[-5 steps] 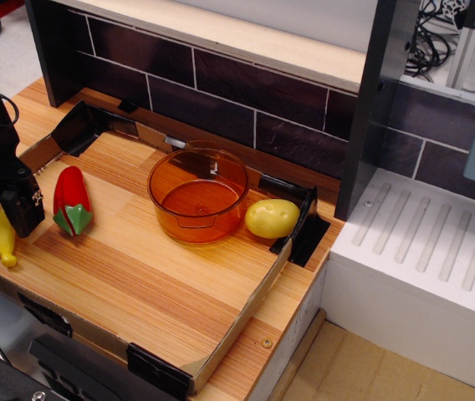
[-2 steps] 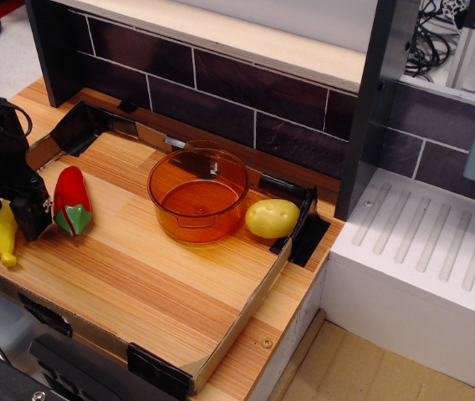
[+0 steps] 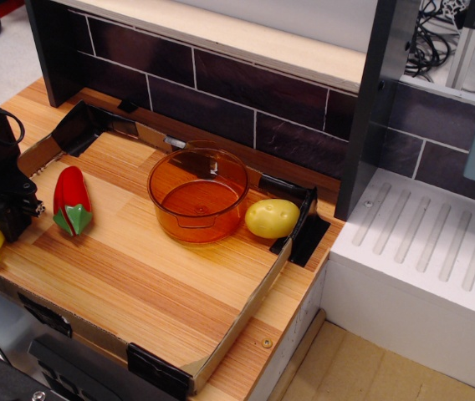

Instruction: Put banana in pot

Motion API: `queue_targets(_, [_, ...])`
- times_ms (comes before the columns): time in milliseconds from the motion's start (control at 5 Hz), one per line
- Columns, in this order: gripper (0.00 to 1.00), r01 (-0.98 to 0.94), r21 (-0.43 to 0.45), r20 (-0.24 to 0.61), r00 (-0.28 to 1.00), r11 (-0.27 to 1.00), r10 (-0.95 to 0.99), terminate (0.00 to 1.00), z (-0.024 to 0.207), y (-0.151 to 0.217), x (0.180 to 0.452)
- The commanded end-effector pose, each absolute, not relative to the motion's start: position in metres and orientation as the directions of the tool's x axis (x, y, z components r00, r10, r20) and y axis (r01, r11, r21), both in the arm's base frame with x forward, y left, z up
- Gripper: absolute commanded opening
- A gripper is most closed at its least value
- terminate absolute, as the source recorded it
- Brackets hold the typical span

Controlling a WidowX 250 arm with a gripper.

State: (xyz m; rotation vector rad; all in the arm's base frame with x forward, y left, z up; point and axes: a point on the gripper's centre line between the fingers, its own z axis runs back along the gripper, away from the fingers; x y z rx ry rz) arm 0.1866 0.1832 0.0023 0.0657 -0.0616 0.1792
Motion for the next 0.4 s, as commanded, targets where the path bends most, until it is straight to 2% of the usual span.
queue_targets(0, [0.00,-0.315,0.086,0.146,0.942,0.945,0.301,0.00,0.051,0.182,0.192])
queue_targets(200, [0.00,-0.352,0.041,0.139,0.929,0.935,0.343,0.00,0.078,0.165,0.200])
